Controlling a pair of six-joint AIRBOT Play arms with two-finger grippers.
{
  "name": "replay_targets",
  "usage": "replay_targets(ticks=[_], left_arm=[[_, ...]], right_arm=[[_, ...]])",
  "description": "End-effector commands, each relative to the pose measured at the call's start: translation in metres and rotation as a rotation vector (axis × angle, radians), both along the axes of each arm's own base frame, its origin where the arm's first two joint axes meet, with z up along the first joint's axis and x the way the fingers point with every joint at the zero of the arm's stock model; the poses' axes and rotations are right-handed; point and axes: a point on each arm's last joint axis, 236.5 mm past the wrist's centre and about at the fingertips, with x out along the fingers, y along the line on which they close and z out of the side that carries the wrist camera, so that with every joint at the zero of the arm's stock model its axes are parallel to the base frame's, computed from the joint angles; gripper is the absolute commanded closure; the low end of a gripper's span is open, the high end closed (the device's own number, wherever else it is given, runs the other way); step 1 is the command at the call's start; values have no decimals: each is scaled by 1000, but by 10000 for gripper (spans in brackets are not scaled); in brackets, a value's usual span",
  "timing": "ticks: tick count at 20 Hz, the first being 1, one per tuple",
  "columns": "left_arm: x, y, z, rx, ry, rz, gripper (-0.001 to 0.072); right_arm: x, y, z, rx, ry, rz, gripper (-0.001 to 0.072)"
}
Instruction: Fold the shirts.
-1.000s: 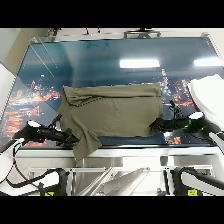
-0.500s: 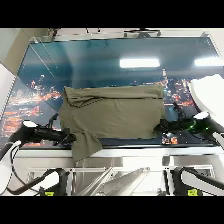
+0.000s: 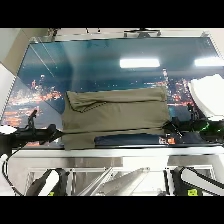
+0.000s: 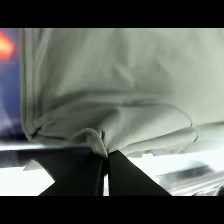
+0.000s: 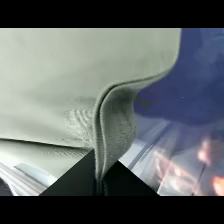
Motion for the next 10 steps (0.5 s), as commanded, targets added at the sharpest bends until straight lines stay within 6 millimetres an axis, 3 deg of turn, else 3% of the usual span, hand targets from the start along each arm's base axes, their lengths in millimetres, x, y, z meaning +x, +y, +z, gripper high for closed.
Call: replay_targets(ticks=[1,3,6,8,10], left_arm=[[32,-4,45,-40,-136,16,687],[58,-12,71,-41,-210,-32,687],[103,-27,93,-20,-270,-129,688],[140,-36,97,-6,-302,-170,688],[173,-41,89,3,-309,-197,688]], right_arm=[[17,7,23,62,-61,-16,697],[45,13,54,114,-166,-24,697],[93,5,88,65,-309,-42,697],[128,-2,104,16,-391,-62,696],[159,-9,105,-32,-434,-78,696]])
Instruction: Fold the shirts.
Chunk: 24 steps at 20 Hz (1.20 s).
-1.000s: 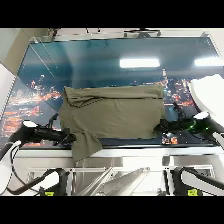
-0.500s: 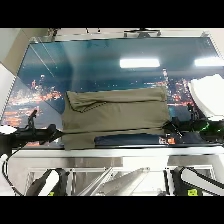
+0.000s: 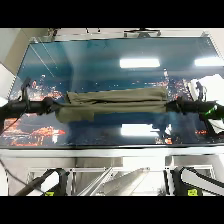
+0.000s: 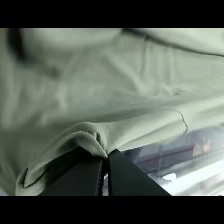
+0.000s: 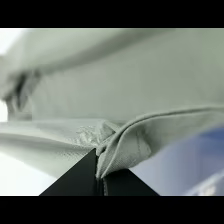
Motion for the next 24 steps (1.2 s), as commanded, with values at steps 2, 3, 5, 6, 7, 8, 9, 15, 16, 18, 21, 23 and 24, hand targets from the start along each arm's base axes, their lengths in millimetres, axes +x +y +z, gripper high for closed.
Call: replay_targets(ticks=[2,3,5,6,7,8,9,15,16,18,21,23,24], left_arm=[[74,-15,-17,6,-19,-55,688],[89,-14,-29,8,-14,-59,689],[112,-9,-56,12,1,-68,690],[121,-8,-68,10,13,-74,690],[129,-8,-82,9,21,-91,690],[136,-11,-93,9,29,-105,689],[143,-12,-104,9,33,-119,689],[161,-25,-132,-18,76,-199,698],[163,-25,-131,-17,71,-200,698],[168,-23,-128,-10,54,-195,698],[172,-22,-128,-5,41,-181,697],[169,-27,-127,-10,47,-194,671],[167,-27,-126,-15,53,-203,461]], right_arm=[[72,-10,2,-84,-111,-59,696],[83,-9,-12,-108,-112,-56,696],[98,-7,-43,-146,-101,-43,695],[102,-6,-57,-145,-80,-44,695],[106,-6,-69,-139,-59,-44,695],[109,-8,-79,-139,-44,-49,695],[112,-10,-87,-140,-36,-52,695],[121,-18,-95,-177,-68,-53,696],[121,-18,-95,-176,-67,-53,695],[121,-18,-95,-178,-70,-51,695],[122,-18,-94,-177,-70,-53,695],[122,-18,-93,-177,-73,-52,514],[124,-21,-88,-184,-84,-54,355]])
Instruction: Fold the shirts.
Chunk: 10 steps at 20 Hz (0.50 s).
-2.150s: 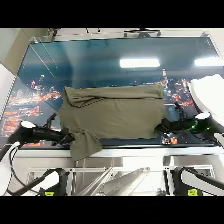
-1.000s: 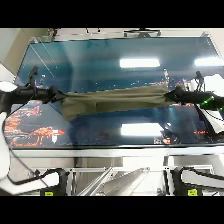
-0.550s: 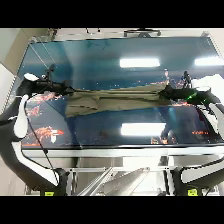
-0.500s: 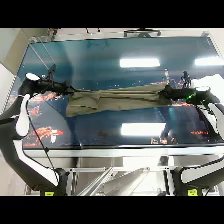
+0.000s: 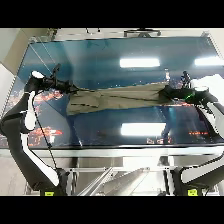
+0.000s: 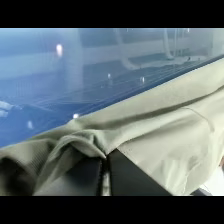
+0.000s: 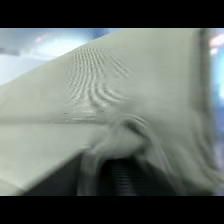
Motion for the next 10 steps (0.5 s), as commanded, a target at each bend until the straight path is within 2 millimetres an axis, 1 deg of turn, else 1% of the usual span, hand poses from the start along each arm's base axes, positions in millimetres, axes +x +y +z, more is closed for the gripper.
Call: replay_targets(ticks=[1,2,3,5,6,7,8,9,10], left_arm=[[-5,-4,6,-14,12,-21,368],[-7,-3,14,-19,11,-38,368],[-10,-1,25,-25,7,-57,369],[-13,3,55,-28,-19,-104,371],[-12,6,71,-25,-43,-122,372],[-11,11,85,-23,-56,-125,372],[-9,15,97,-23,-58,-109,371],[-8,15,106,-22,-62,-106,372],[-8,13,114,-29,-70,-113,372]], right_arm=[[4,-9,13,-19,-30,10,291],[9,-21,25,-46,-57,17,229],[14,-34,34,-76,-76,18,200],[20,-63,43,-112,-69,-26,200],[21,-73,43,-125,-68,-37,200],[21,-76,40,-123,-63,-43,190],[18,-75,34,-119,-49,-33,52],[15,-70,26,-109,-28,-13,-2],[9,-64,17,-90,-6,20,-3]])
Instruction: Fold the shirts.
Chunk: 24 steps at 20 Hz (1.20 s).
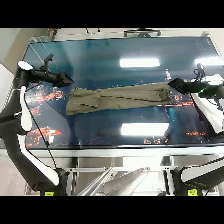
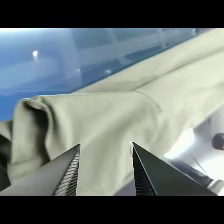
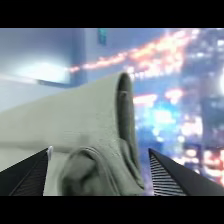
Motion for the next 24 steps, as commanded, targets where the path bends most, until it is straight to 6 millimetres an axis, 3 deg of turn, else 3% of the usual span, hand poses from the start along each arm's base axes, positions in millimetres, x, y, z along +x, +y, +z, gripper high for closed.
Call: replay_targets(ticks=[1,3,7,9,10,11,12,13,14,16,21,24], left_arm=[[-7,-3,33,-31,-4,-31,371],[-10,-20,42,-101,-4,-55,372],[-18,-56,46,-222,27,-79,396],[-22,-72,42,-218,16,-129,705],[-24,-84,40,-213,14,-145,706],[-24,-95,37,-208,12,-154,707],[-25,-108,34,-207,12,-165,707],[-27,-122,30,-206,15,-178,707],[-29,-136,26,-205,17,-186,707],[-35,-174,11,-200,25,-205,707],[-73,-279,-51,-174,116,-262,706],[-93,-323,-86,-153,180,-245,707]], right_arm=[[-14,7,-20,30,65,69,-3],[-25,23,-32,90,121,136,-3],[-35,46,-34,130,143,253,2],[-33,56,-34,127,142,273,15],[-32,60,-33,125,139,282,154],[-31,61,-33,120,135,285,428],[-29,61,-30,119,129,289,621],[-28,62,-24,124,122,302,696],[-27,64,-15,135,113,322,696],[-27,76,23,197,74,370,696],[-44,127,192,490,-162,484,696],[-60,135,239,459,-232,500,696]])
